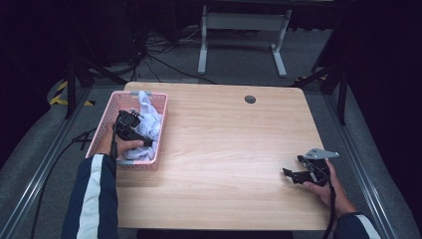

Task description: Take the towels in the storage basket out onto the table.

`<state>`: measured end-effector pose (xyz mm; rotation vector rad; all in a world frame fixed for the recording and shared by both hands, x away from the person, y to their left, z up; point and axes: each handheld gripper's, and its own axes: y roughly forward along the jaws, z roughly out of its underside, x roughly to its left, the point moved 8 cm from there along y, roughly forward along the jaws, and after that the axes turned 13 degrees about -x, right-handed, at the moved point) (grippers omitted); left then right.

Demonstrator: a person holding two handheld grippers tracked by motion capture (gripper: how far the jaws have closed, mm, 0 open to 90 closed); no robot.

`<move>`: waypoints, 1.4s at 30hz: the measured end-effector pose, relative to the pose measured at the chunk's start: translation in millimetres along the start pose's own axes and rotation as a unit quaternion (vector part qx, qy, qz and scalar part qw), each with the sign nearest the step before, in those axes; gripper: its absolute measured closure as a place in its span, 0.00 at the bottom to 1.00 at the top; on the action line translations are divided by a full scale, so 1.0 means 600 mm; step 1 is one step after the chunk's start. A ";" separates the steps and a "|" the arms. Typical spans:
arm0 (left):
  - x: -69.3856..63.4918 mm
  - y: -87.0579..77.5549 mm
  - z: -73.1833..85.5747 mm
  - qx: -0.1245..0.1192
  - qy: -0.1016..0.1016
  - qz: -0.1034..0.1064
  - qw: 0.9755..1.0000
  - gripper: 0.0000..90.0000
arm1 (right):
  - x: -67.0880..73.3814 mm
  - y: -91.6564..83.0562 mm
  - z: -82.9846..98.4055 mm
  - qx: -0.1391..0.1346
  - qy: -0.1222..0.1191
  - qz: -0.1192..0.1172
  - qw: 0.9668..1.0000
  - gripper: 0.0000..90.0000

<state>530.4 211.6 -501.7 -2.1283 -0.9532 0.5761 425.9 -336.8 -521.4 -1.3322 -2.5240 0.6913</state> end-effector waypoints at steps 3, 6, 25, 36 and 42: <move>0.000 0.002 0.003 0.001 -0.010 0.011 1.000 0.04 | 0.000 0.000 0.000 0.000 -0.001 -0.001 1.000 0.17; -0.005 0.000 0.003 0.004 -0.004 0.030 1.000 0.15 | 0.001 0.000 0.000 0.001 -0.002 -0.004 1.000 0.17; -0.011 -0.023 -0.008 -0.017 0.048 -0.020 0.998 0.62 | 0.002 0.000 0.000 0.001 -0.001 -0.005 1.000 0.17; -0.002 -0.055 -0.030 -0.081 0.046 -0.074 0.993 0.64 | 0.002 -0.001 0.000 0.001 -0.001 -0.005 1.000 0.17; 0.005 -0.088 -0.048 -0.127 0.037 -0.100 0.986 0.64 | 0.002 -0.001 0.000 0.002 -0.002 -0.005 1.000 0.17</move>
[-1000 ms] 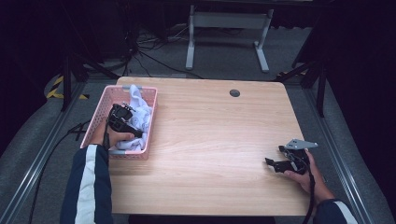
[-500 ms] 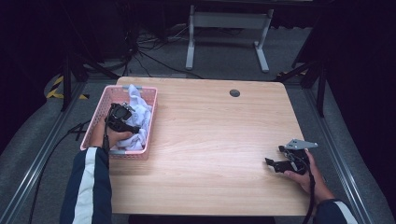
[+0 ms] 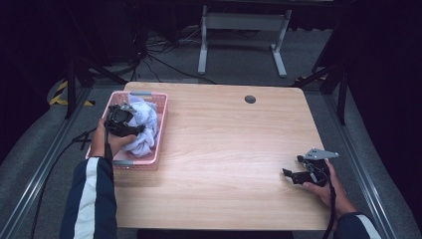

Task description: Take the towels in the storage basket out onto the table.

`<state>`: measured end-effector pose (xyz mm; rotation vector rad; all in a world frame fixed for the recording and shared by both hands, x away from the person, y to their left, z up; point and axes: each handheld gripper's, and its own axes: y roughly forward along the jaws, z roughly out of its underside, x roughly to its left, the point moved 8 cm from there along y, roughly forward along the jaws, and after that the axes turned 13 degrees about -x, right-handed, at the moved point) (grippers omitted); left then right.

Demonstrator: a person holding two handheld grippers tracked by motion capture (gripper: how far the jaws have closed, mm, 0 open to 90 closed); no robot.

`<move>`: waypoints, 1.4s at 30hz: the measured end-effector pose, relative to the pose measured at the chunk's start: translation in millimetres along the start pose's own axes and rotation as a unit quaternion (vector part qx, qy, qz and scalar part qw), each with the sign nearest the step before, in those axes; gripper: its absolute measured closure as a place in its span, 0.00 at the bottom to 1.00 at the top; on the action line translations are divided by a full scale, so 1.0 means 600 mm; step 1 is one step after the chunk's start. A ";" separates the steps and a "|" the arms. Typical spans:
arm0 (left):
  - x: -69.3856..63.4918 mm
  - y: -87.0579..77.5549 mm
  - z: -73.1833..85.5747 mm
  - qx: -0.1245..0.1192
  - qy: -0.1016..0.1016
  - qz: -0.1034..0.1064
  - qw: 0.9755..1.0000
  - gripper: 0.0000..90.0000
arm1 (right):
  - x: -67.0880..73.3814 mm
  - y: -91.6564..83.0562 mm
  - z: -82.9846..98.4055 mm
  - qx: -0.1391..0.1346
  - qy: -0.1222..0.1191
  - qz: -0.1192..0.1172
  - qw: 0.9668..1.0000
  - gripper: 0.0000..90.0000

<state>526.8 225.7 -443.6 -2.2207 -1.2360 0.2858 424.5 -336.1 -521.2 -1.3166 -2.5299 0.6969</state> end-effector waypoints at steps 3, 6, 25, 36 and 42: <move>0.008 -0.015 -0.012 -0.019 -0.003 -0.011 1.000 0.64 | 0.000 -0.001 0.001 0.000 -0.001 0.000 1.000 0.17; 0.014 -0.034 -0.028 -0.043 -0.001 -0.021 0.999 0.64 | 0.000 -0.001 0.001 0.000 -0.001 0.000 1.000 0.17; 0.000 -0.130 -0.148 -0.151 0.001 -0.025 0.988 0.65 | 0.001 -0.002 0.001 -0.001 0.001 0.000 1.000 0.17; -0.017 -0.158 -0.195 -0.183 0.010 -0.022 0.983 0.65 | 0.001 -0.002 0.001 -0.002 0.001 0.000 1.000 0.17; -0.040 -0.161 -0.217 -0.199 0.016 -0.002 0.980 0.65 | 0.001 -0.002 0.001 -0.002 0.001 0.000 1.000 0.17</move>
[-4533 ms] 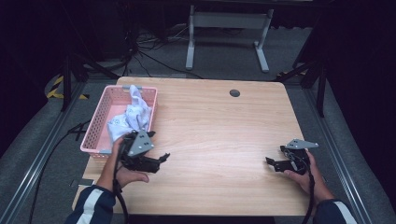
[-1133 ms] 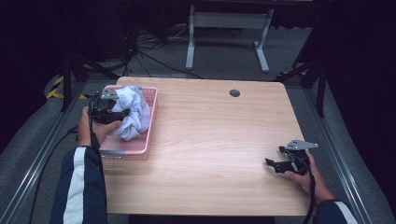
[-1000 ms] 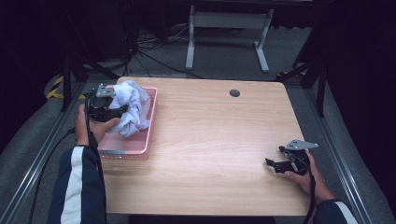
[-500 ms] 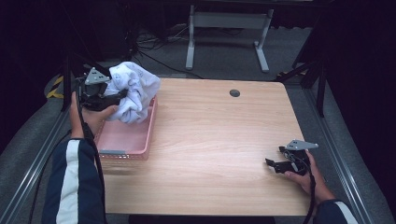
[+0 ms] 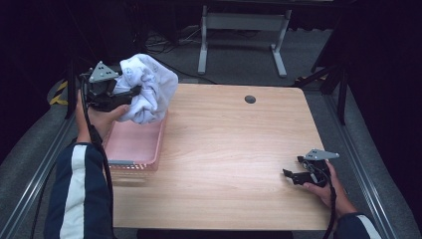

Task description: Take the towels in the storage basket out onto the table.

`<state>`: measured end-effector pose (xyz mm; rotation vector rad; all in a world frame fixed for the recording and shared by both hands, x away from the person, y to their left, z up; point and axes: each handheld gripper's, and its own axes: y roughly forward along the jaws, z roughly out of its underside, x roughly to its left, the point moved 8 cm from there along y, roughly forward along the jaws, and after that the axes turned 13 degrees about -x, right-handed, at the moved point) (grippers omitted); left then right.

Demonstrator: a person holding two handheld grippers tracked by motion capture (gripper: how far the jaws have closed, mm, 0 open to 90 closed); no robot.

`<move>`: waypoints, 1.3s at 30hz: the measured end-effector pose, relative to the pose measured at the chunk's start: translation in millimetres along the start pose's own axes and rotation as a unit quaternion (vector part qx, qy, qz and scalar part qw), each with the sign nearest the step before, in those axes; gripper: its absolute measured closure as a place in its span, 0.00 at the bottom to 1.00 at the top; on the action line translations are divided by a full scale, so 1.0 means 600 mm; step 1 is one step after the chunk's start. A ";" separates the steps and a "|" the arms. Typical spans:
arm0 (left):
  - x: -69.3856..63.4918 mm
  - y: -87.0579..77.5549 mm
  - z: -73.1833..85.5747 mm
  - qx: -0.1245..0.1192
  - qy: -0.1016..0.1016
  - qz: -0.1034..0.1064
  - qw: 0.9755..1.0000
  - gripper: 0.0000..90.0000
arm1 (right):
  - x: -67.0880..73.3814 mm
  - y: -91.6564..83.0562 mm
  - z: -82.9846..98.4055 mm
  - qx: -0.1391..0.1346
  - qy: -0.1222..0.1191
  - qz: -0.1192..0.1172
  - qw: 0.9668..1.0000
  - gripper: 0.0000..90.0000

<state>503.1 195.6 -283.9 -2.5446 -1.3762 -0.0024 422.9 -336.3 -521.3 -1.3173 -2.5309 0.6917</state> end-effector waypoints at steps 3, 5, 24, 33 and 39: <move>-0.017 0.009 -0.012 -0.010 0.005 0.013 1.000 0.65 | 0.000 0.000 0.000 0.000 0.000 0.000 1.000 0.17; -0.040 0.020 -0.019 -0.014 0.003 0.034 0.999 0.65 | 0.000 0.000 0.000 0.000 0.000 0.000 1.000 0.17; -0.243 0.133 -0.029 -0.045 -0.009 0.182 0.982 0.64 | 0.000 0.000 0.000 -0.002 -0.001 0.001 1.000 0.17; -0.344 0.201 0.029 -0.010 -0.010 0.231 0.973 0.64 | 0.000 0.000 0.000 -0.001 -0.001 0.001 1.000 0.17; -0.376 0.230 0.081 0.022 -0.008 0.240 0.970 0.64 | 0.000 0.000 0.000 0.000 -0.006 -0.003 1.000 0.17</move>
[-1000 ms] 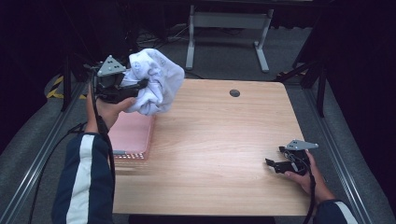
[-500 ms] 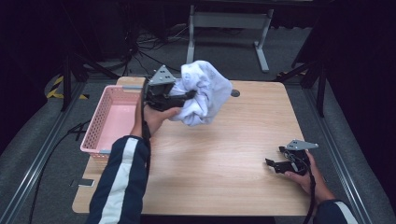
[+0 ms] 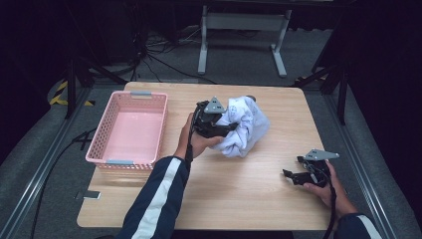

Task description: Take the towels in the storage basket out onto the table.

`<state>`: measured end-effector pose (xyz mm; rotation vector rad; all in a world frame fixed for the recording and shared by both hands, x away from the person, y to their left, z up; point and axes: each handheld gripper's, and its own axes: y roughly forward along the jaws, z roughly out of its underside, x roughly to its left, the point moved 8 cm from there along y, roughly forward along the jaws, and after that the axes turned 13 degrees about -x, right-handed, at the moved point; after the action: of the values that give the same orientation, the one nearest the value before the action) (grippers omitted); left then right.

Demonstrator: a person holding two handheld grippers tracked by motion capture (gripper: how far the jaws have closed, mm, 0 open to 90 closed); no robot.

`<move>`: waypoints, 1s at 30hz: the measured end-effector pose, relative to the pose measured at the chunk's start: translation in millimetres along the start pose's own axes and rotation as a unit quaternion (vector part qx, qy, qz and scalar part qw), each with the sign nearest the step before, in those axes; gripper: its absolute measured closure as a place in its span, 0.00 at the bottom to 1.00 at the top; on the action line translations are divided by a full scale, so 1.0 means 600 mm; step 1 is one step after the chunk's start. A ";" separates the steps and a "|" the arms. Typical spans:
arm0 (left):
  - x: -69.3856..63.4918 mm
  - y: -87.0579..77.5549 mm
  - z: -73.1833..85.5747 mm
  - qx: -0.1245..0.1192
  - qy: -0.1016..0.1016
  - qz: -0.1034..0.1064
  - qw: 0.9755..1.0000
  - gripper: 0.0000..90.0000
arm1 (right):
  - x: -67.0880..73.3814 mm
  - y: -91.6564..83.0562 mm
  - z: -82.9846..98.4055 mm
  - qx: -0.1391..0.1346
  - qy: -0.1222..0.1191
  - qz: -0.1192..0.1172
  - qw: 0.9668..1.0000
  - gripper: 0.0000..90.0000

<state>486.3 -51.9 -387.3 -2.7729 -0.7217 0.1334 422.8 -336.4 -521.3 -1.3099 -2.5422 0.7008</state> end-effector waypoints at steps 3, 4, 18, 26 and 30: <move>-0.003 0.009 0.017 0.003 -0.006 0.001 1.000 0.64 | 0.000 0.000 0.000 0.000 0.000 0.000 1.000 0.17; -0.005 0.012 0.023 0.007 -0.005 0.002 1.000 0.63 | 0.000 0.000 0.000 0.000 0.000 0.000 1.000 0.17; -0.003 0.020 0.096 0.068 0.020 -0.040 0.997 0.53 | 0.000 0.000 0.000 0.000 0.002 0.000 1.000 0.17; 0.004 0.002 0.105 0.067 0.011 -0.067 0.995 0.27 | 0.000 0.000 0.000 0.000 0.002 0.000 1.000 0.17; -0.001 -0.029 0.088 0.060 0.041 -0.074 0.995 0.26 | 0.001 0.000 0.000 0.000 -0.001 -0.003 1.000 0.18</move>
<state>469.3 -25.3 -433.1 -2.5847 -0.8661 0.0309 422.2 -336.0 -521.2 -1.3016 -2.5469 0.7011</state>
